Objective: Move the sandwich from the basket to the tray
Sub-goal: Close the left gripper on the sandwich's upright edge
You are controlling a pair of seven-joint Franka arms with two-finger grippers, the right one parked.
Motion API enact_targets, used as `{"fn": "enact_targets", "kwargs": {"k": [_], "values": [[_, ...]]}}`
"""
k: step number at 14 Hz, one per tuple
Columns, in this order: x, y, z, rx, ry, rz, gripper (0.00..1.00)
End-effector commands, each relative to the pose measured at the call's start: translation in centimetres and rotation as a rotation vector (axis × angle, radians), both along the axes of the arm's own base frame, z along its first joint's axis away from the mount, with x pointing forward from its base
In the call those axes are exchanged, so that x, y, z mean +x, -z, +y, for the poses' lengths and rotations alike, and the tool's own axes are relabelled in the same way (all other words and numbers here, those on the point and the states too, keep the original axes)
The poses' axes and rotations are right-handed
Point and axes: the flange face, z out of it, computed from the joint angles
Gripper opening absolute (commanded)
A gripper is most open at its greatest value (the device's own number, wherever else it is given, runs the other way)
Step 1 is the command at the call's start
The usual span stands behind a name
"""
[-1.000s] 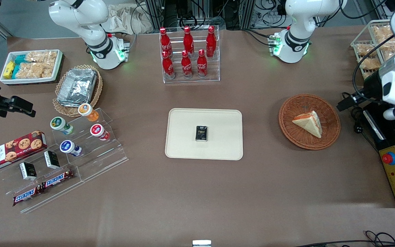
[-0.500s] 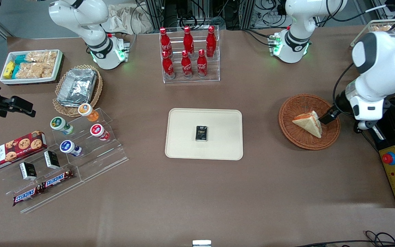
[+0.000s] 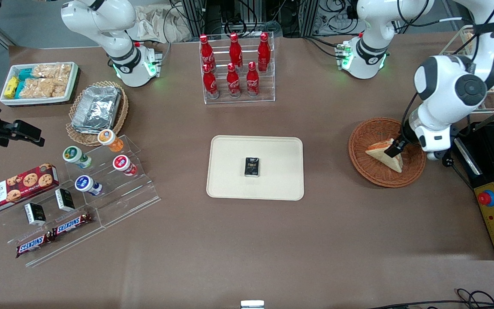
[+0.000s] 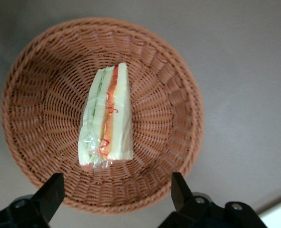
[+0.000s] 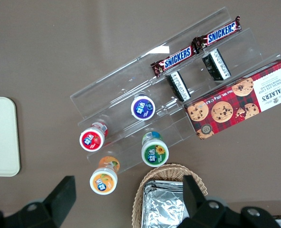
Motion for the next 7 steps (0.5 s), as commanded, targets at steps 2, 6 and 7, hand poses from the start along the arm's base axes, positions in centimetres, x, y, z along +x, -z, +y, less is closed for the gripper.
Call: {"fn": "enact_targets", "kwargs": {"k": [2,6,7], "values": [[-1.3,2.8,0.7,0.007,-0.031,-0.019,1.0],[-1.8,6.2,1.2,0.009,-0.031,-0.031,1.0],[-2.0,7.1,2.0,0.009,-0.047,-0.038,1.0]]}}
